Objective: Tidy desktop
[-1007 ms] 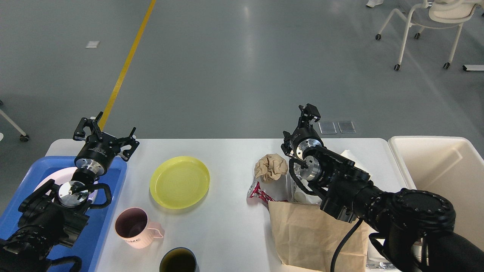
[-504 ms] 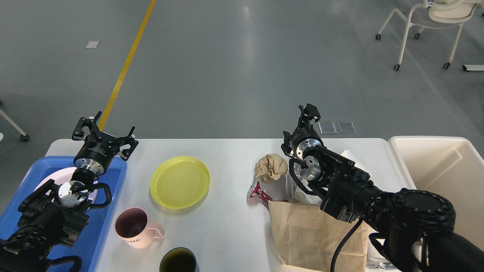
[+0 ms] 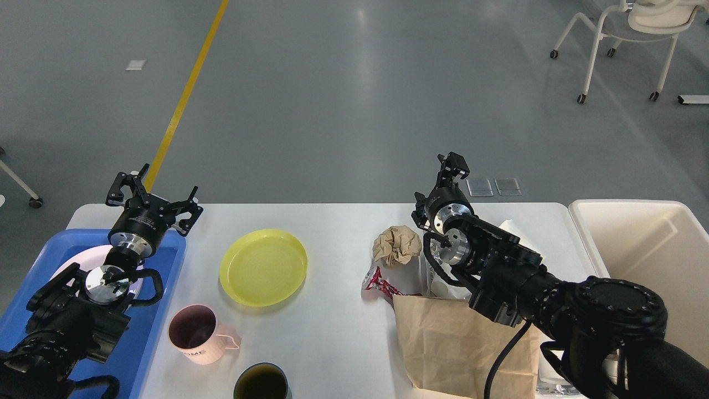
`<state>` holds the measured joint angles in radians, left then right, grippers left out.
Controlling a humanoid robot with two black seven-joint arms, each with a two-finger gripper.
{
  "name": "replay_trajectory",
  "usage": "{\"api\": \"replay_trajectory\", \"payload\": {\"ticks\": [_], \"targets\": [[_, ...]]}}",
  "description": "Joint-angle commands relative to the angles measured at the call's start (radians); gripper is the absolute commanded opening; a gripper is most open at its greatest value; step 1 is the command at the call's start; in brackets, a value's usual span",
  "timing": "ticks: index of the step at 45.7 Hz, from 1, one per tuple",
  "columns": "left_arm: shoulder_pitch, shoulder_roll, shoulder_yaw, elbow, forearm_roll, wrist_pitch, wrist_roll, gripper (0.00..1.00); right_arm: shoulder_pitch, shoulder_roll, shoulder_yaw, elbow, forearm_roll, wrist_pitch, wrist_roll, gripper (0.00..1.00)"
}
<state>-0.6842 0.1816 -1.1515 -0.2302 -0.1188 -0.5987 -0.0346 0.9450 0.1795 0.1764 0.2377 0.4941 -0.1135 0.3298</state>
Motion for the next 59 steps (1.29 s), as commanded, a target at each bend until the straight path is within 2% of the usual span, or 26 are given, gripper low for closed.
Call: {"api": "replay_trajectory", "payload": {"ticks": [1,9,13,17,22,25,26,36,39,43,47,51,54,59], "targets": [[-0.02,0.013,0.007,0.0,0.013,0.062,0.009,1.0,0.0,0.0,0.0,0.0,0.0,0.0,0.0,1.0],[-0.146,0.133,0.016,0.0,0.016,0.299,0.009,1.0,0.001,0.0,0.0,0.0,0.0,0.0,0.0,1.0],[-0.207,0.16,0.09,0.0,0.027,0.405,0.009,1.0,0.0,0.0,0.0,-0.001,0.0,0.0,0.0,1.0],[-0.282,0.19,0.29,0.0,0.039,0.468,0.009,1.0,0.0,0.0,0.0,0.0,0.0,0.0,0.0,1.0],[-0.409,0.211,0.622,0.002,0.038,0.487,0.009,1.0,0.0,0.0,0.0,0.0,0.0,0.0,0.0,1.0],[-0.497,0.214,0.821,0.003,0.039,0.487,0.01,1.0,0.0,0.0,0.0,0.0,0.0,0.0,0.0,1.0],[-0.552,0.219,0.96,0.002,0.038,0.484,0.01,1.0,0.0,0.0,0.0,-0.001,0.0,0.0,0.0,1.0],[-0.811,0.243,1.658,-0.012,0.039,0.468,0.009,1.0,0.0,0.0,0.0,0.0,0.0,0.0,0.0,1.0],[-0.883,0.245,1.844,-0.076,0.039,0.45,0.007,1.0,0.0,0.0,0.0,0.0,0.0,0.0,0.0,1.0],[-0.994,0.248,2.051,-0.227,0.038,0.415,0.005,1.0,0.0,0.0,0.0,0.0,0.0,0.0,0.0,1.0],[-1.101,0.24,2.234,-0.371,0.038,0.373,0.001,1.0,0.0,0.0,0.0,0.0,0.0,0.0,0.0,1.0],[-1.205,0.202,2.371,-0.484,0.038,0.298,0.005,1.0,0.0,0.0,0.0,0.0,0.0,0.0,0.0,1.0],[-1.27,0.164,2.426,-0.55,0.038,0.219,-0.002,1.0,0.0,0.0,0.0,-0.001,0.0,0.0,0.0,1.0],[-1.296,0.137,2.449,-0.61,0.038,0.084,0.005,1.0,0.0,0.0,0.0,0.0,0.0,0.0,0.0,1.0]]}}
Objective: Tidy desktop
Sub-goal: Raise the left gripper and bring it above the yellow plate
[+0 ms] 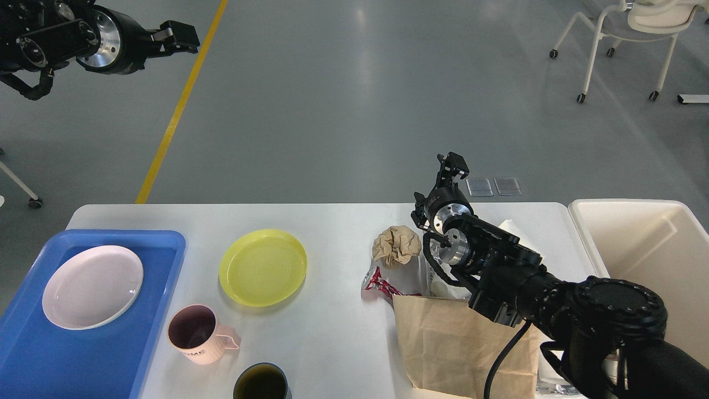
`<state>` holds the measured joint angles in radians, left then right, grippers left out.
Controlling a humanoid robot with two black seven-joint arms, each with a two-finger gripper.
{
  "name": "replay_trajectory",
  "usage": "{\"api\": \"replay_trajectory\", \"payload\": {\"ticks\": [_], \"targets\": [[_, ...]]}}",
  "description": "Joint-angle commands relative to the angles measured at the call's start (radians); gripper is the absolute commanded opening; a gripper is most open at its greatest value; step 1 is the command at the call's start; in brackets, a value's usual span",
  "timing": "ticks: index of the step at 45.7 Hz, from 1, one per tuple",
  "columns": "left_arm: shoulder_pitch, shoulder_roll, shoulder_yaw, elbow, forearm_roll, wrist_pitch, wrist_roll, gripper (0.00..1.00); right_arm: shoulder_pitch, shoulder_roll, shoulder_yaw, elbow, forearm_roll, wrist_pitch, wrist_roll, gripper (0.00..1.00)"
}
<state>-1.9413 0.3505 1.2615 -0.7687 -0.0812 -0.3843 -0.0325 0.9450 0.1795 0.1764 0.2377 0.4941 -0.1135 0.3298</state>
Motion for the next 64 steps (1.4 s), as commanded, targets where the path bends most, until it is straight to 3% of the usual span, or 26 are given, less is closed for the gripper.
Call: {"api": "replay_trajectory", "payload": {"ticks": [1,7,13,17,25,35,64], "targets": [[-0.041,-0.042,0.038,-0.09,0.0,-0.155,0.005,1.0,0.0,0.0,0.0,0.0,0.0,0.0,0.0,1.0],[-0.059,-0.104,0.073,-0.224,0.001,-0.264,0.003,1.0,0.0,0.0,0.0,-0.001,0.0,0.0,0.0,1.0],[-0.122,-0.134,0.147,-0.346,0.001,-0.288,0.003,1.0,0.0,0.0,0.0,0.0,0.0,0.0,0.0,1.0],[-0.218,-0.209,0.239,-0.374,0.001,-0.294,-0.007,1.0,0.0,0.0,0.0,0.0,0.0,0.0,0.0,1.0],[-0.248,-0.344,0.23,-0.443,0.003,-0.392,0.006,1.0,0.0,0.0,0.0,0.0,0.0,0.0,0.0,1.0],[-0.24,-0.36,0.225,-0.494,0.005,-0.535,0.003,1.0,0.0,0.0,0.0,0.0,0.0,0.0,0.0,1.0],[-0.217,-0.34,0.171,-0.489,0.005,-0.524,0.002,1.0,0.0,0.0,0.0,0.0,0.0,0.0,0.0,1.0]]}}
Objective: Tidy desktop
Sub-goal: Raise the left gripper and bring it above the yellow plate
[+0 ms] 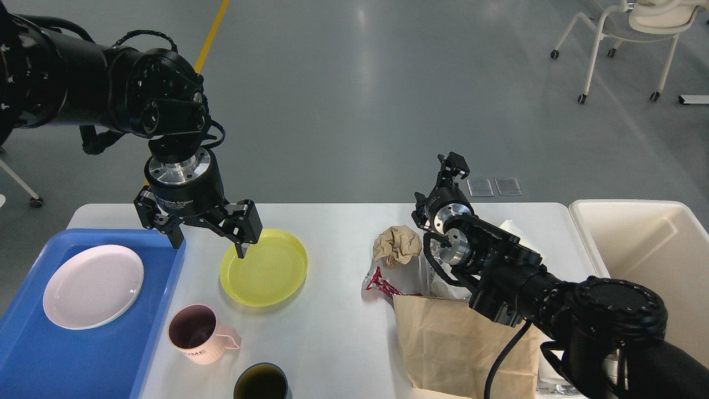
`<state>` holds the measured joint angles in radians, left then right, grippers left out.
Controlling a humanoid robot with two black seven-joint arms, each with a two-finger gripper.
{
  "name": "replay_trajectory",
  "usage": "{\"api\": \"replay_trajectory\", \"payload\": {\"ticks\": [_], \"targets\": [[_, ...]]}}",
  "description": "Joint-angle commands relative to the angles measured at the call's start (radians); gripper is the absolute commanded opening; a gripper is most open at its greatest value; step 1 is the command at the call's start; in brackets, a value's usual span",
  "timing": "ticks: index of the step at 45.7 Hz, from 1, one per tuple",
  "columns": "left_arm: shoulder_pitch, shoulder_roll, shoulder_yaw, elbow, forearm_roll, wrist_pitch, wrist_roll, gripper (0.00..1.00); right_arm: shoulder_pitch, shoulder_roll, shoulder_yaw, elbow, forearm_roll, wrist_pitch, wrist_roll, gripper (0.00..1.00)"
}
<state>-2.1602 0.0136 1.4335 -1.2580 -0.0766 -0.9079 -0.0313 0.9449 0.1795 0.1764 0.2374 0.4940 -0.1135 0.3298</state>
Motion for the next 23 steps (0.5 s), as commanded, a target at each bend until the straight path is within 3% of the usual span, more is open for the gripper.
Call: {"api": "replay_trajectory", "payload": {"ticks": [1,23], "targets": [[0.002,-0.003,-0.001,0.0,0.0,0.0,0.001,1.0,0.0,0.0,0.0,0.0,0.0,0.0,0.0,1.0],[0.008,0.003,-0.002,0.0,0.0,0.0,0.001,1.0,0.0,0.0,0.0,0.0,0.0,0.0,0.0,1.0]]}}
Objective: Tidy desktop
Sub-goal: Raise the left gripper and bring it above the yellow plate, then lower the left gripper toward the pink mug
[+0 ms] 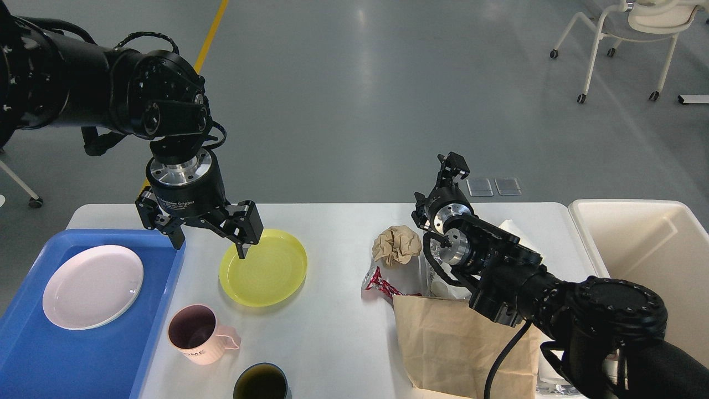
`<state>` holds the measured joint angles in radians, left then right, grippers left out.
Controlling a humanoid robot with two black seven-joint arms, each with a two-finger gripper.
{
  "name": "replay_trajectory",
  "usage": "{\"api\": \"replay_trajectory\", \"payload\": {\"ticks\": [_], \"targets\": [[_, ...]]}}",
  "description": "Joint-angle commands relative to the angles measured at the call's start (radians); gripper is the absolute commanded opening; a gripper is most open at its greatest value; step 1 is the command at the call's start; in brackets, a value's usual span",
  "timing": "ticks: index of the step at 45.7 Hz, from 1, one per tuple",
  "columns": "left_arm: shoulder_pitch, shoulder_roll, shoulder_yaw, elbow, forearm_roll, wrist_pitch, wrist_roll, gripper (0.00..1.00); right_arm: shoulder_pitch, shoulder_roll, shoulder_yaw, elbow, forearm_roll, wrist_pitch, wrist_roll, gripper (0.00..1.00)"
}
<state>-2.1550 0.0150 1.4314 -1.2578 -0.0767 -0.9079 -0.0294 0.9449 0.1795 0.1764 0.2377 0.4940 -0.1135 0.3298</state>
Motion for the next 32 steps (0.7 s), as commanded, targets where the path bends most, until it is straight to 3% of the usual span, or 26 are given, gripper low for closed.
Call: {"api": "replay_trajectory", "payload": {"ticks": [1,22,32], "targets": [[0.004,0.003,0.001,0.0,0.0,0.0,-0.001,1.0,0.0,0.0,0.0,0.0,0.0,0.0,0.0,1.0],[0.056,0.028,0.009,0.0,0.0,0.0,-0.001,1.0,0.0,0.0,0.0,0.0,0.0,0.0,0.0,1.0],[0.058,0.103,0.017,0.0,0.0,0.0,0.0,1.0,0.0,0.0,0.0,0.0,0.0,0.0,0.0,1.0]]}}
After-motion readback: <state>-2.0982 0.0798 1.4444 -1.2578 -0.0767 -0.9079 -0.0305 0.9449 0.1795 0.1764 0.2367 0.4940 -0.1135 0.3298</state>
